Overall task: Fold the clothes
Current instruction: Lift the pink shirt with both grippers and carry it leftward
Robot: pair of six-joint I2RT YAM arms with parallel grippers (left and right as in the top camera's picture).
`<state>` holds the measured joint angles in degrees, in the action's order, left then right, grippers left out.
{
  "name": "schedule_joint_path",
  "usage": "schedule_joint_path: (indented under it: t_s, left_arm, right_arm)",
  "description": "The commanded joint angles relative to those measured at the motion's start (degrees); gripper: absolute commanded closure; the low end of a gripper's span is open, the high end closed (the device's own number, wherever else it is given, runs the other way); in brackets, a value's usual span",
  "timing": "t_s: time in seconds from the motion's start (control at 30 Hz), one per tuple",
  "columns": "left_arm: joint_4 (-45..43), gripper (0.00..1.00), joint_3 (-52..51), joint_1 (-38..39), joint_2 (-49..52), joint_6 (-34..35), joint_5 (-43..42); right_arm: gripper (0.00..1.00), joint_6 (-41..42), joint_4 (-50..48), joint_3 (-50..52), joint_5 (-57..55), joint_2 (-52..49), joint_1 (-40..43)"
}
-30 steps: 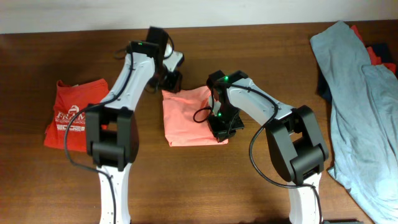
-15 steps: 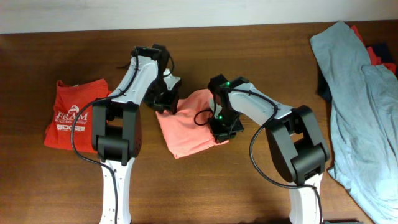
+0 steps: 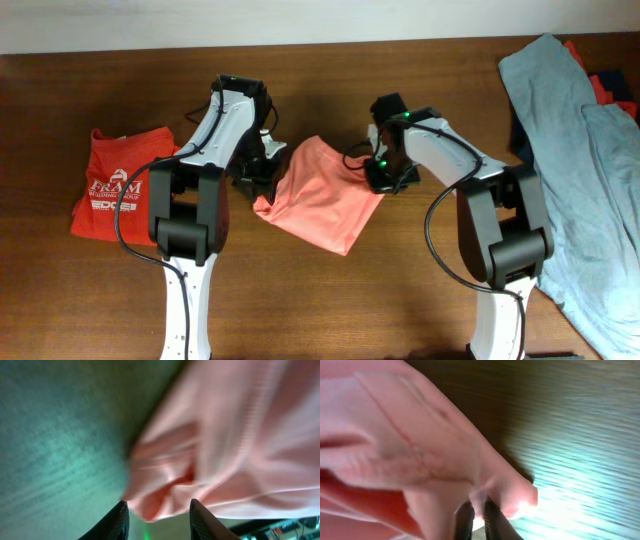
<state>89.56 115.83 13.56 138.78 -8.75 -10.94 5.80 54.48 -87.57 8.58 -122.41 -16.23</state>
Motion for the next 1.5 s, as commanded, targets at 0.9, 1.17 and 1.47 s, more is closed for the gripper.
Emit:
schedule_joint_path:
  t_s: [0.9,1.17,1.47]
  left_arm:
    - [-21.03,0.15,0.68,0.22,-2.86,-8.98,-21.27]
    - [-23.63,0.15,0.68,1.29,3.04,-8.96,-22.80]
    - [-23.41,0.37,0.68,6.40,8.31,-10.32,-27.19]
  right_arm:
    - [0.76,-2.58,16.35,-6.99,-4.37,18.58,0.52]
    - [0.76,-2.54,17.55,-6.99,-4.35,18.56,0.50]
    - [0.76,-2.56,18.01,-6.99,-4.37,18.56,0.52]
